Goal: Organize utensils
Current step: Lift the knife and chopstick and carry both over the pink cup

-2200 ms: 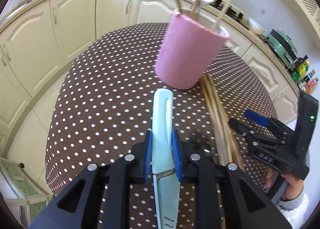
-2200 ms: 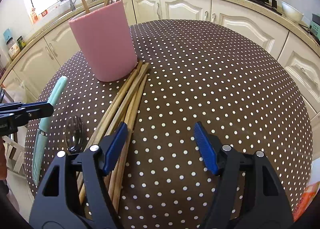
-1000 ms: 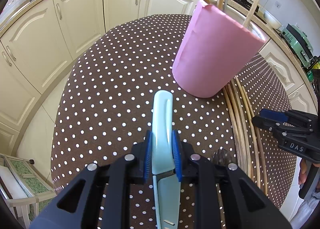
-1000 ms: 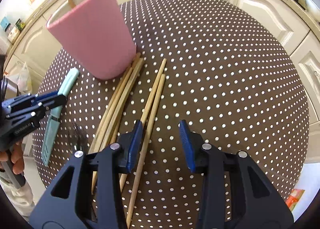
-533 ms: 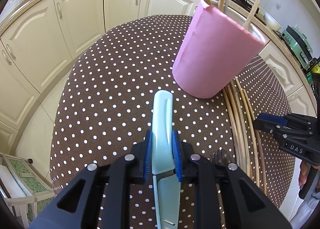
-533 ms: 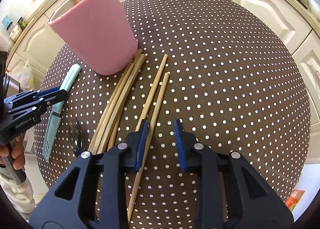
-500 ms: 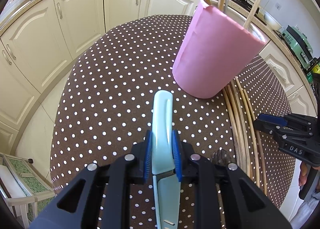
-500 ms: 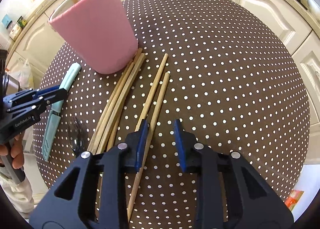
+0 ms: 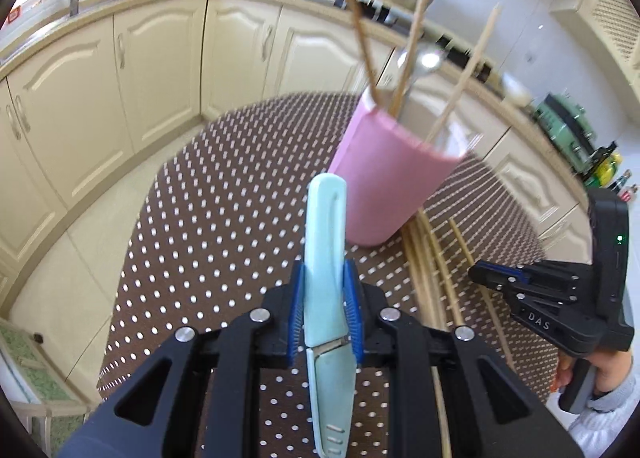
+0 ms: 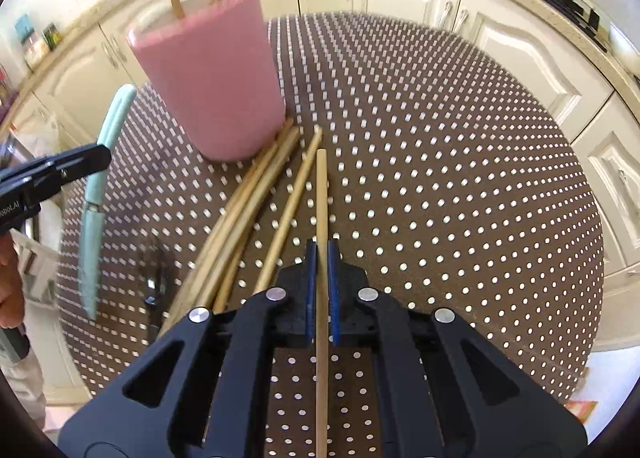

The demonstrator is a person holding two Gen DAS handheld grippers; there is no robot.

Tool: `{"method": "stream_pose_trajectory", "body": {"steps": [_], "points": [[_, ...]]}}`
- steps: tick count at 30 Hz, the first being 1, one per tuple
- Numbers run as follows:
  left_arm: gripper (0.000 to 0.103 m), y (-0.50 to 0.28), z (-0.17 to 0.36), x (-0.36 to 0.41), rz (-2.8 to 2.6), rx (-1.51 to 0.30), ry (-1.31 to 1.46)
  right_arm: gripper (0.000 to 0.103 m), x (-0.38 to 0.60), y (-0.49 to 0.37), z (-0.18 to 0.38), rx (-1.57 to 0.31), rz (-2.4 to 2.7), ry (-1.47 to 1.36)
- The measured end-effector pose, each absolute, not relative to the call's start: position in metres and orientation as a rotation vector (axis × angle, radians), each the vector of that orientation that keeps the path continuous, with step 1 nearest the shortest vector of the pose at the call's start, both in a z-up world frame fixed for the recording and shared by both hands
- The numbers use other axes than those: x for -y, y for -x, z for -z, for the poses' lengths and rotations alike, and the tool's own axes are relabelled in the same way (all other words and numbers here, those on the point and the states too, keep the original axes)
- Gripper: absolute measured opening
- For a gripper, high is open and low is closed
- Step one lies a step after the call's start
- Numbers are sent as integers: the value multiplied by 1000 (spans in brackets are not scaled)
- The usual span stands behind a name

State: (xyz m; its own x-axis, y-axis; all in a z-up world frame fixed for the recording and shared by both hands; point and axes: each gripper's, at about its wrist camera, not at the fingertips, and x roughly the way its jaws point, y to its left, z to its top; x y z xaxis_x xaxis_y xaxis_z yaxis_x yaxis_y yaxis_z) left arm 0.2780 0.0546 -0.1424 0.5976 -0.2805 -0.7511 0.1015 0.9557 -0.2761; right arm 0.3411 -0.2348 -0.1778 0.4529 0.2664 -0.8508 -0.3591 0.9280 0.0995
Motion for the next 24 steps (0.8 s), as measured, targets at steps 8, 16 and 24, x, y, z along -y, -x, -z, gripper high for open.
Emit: {"method": "stream_pose_trajectory", "body": {"steps": [8,16,24], "points": [[18,-248,103,-52,310,-736,250,6,259,-300,127,-805,-518,-41],[9,-232,75,-45,353,-654,242,6,248,-274,79,-601,-570,-103],[9,-231,54,-37,370,-613,235,6,239,-274,41,-407,-568,-140]]}}
